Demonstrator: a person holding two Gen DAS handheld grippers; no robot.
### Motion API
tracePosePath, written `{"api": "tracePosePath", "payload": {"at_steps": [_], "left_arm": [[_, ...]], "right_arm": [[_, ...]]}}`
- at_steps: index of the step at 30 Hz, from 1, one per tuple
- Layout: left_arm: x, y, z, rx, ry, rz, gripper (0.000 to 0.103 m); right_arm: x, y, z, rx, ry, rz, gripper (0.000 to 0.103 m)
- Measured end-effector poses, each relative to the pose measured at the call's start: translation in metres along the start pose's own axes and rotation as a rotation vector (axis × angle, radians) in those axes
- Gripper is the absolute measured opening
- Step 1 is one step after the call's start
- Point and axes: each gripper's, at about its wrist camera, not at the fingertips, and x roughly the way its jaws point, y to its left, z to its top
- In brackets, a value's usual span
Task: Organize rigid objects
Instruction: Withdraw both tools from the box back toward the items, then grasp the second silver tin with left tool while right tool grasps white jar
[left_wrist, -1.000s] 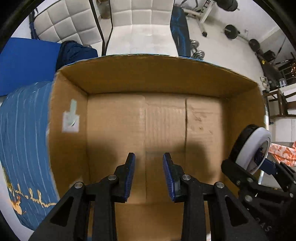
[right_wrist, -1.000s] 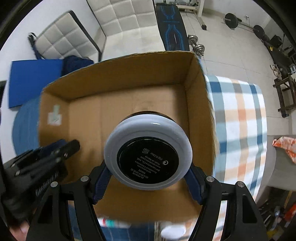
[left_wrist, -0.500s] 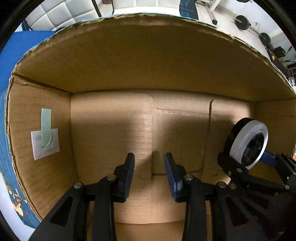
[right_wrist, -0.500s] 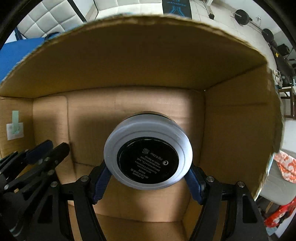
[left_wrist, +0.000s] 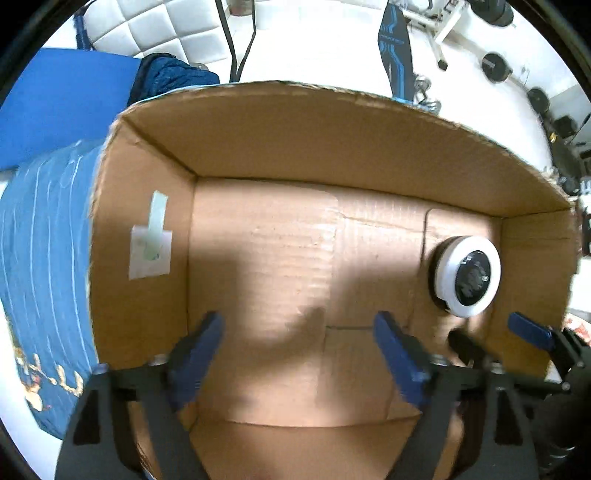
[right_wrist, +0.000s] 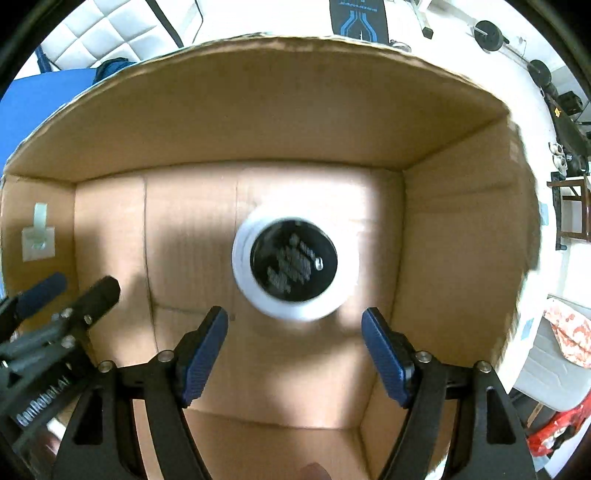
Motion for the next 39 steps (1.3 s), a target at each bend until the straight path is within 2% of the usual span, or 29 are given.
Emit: {"api": "tracePosePath", "payload": {"at_steps": [1, 2, 4, 9, 19, 27, 31, 34, 37, 39], "left_arm": [[-0.003, 0.007, -0.007, -0.013, -0.008, -0.026, 0.101], [-0.007, 0.012, -0.011, -0.022, -0.016, -0.037, 0.102], [-0.018, 0.019, -0.023, -0.035, -0.055, -0.041, 0.102], [-0.041, 0.027, -0.050, -0.018, -0.117, -0.027, 0.102], [-0.103, 0.015, -0.113, 0.032, -0.290, 0.023, 0.102], [-0.151, 0.019, -0.160, 0.045, -0.388, -0.018, 0.102], [-0.168, 0.023, -0.178, 0.048, -0.416, -0.043, 0.102], [-0.166, 0.026, -0.196, 0.049, -0.409, -0.023, 0.102], [-0.143, 0.030, -0.216, 0.043, -0.354, 0.020, 0.102], [-0.118, 0.029, -0.225, 0.050, -0.290, 0.029, 0.102]], "right_arm": [[-0.003, 0.000, -0.007, -0.006, -0.007, -0.001, 0.086], [-0.007, -0.001, -0.015, -0.008, -0.015, 0.014, 0.103], [-0.014, -0.002, -0.028, -0.018, -0.022, 0.041, 0.103], [-0.031, -0.005, -0.061, -0.040, -0.061, 0.026, 0.103], [-0.089, -0.001, -0.116, -0.021, -0.233, 0.024, 0.103], [-0.126, 0.010, -0.166, -0.005, -0.315, 0.058, 0.103], [-0.141, 0.008, -0.188, 0.006, -0.336, 0.097, 0.103], [-0.141, -0.001, -0.208, 0.021, -0.328, 0.109, 0.103], [-0.125, -0.014, -0.227, 0.041, -0.283, 0.104, 0.103], [-0.105, -0.026, -0.239, 0.062, -0.240, 0.094, 0.103]]}}
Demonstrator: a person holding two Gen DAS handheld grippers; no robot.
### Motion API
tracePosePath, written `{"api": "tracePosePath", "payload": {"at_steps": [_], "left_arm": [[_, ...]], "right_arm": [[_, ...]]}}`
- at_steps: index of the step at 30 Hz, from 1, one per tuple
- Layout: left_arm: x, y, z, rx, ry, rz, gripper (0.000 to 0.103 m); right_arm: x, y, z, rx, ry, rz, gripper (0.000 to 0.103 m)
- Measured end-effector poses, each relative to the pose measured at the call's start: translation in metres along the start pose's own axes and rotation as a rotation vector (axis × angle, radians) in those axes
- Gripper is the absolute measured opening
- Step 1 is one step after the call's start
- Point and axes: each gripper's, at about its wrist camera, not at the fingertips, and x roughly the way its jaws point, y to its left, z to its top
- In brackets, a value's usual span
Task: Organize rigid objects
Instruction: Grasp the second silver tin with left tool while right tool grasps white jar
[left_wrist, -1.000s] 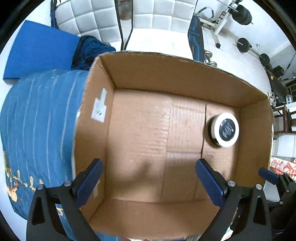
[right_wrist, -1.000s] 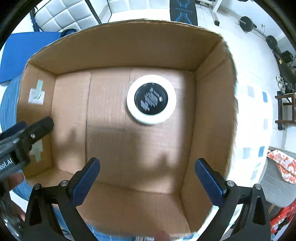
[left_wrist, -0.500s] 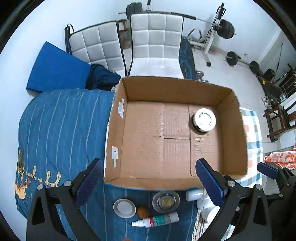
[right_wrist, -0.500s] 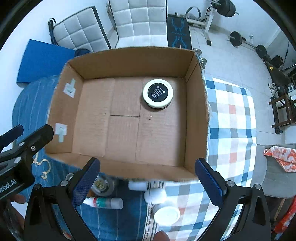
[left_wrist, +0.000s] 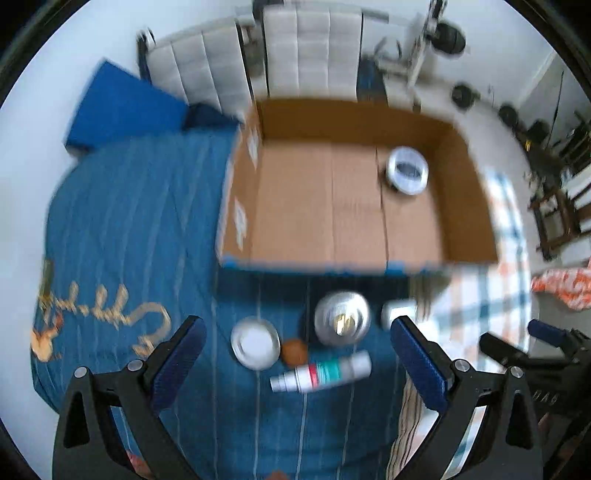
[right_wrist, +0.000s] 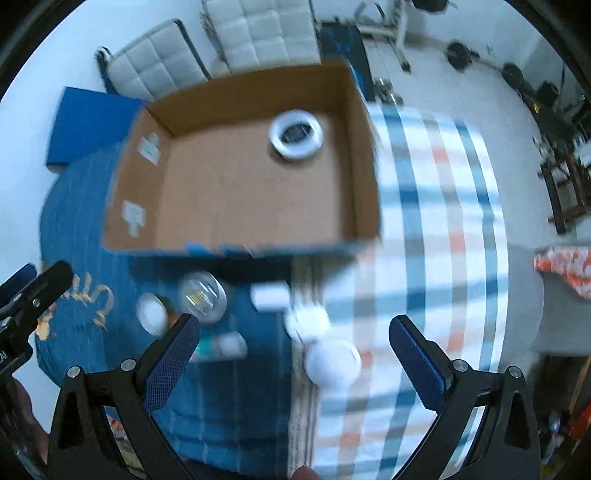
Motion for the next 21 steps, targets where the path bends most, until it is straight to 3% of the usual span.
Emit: {"api": "tracePosePath", "payload": {"at_steps": [5, 9, 14, 17, 19, 20, 21], "left_arm": [[0.073, -0.012, -0.028, 0.014, 0.197, -0.025, 0.102], [0.109, -0.024, -0.032, 0.021, 0.260, -0.023, 0.102], [0.145, -0.038, -0.026, 0.033, 0.314, -0.007, 0.102], [0.165, -0.045, -0.019, 0.049, 0.341, 0.010, 0.101], [0.175, -0.050, -0.014, 0.061, 0.342, 0.013, 0.086], [0.180, -0.051, -0.013, 0.064, 0.347, 0.002, 0.069], [0.184, -0.053, -0.012, 0.059, 0.357, -0.033, 0.070]], "right_arm": [[0.068, -0.043, -0.036, 0.101, 0.162, -0.027, 0.103], [0.119, -0.062, -0.056, 0.192, 0.269, 0.014, 0.103], [0.148, -0.068, -0.066, 0.265, 0.305, 0.030, 0.102], [0.157, -0.067, -0.068, 0.286, 0.321, 0.038, 0.091], [0.163, -0.063, -0.069, 0.282, 0.335, 0.031, 0.082], [0.167, -0.062, -0.069, 0.281, 0.343, 0.027, 0.075], [0.171, -0.061, -0.070, 0.277, 0.354, 0.025, 0.071]]}}
